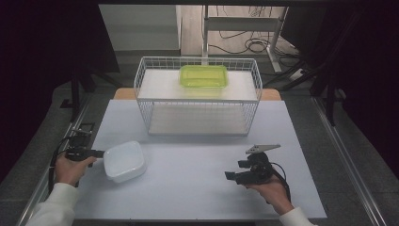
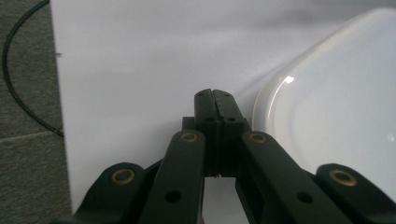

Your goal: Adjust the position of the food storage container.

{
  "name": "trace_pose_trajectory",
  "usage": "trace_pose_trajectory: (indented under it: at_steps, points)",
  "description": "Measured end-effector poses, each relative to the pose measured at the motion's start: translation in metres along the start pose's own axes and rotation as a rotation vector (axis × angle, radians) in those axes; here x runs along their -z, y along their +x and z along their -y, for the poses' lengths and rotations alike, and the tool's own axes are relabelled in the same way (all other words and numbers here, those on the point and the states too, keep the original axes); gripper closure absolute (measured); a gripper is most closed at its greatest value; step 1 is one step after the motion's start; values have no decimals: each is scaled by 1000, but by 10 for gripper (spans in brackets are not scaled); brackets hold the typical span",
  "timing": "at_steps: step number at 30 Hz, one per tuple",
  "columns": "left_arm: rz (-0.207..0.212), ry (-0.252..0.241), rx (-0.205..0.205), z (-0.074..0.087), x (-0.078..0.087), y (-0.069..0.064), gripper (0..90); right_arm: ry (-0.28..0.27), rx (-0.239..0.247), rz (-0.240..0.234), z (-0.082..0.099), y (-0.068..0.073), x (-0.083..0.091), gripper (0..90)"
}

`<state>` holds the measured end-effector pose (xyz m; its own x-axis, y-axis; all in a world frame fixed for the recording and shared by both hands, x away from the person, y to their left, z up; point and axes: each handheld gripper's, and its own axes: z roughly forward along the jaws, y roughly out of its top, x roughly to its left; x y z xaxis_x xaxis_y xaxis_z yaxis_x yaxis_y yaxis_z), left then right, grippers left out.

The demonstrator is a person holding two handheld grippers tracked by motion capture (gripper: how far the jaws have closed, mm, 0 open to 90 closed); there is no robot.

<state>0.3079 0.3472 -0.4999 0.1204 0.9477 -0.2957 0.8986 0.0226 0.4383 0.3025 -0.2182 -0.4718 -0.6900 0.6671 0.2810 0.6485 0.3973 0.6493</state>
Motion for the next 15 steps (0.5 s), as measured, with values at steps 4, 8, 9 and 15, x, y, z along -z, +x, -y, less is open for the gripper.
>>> trace_pose_trajectory:
  at_steps: [4,8,9,15]
  points:
    - [-3,-3,-4,10,10,3,900,1,2,0,0,0,-1,212]
    - [3,11,-21,19,9,0,900,6,5,-1,0,1,-2,212]
    - [6,16,-24,19,8,-2,900,7,5,0,-1,1,-2,212]
    - [11,26,-30,16,-1,-11,900,13,8,0,-1,1,-4,212]
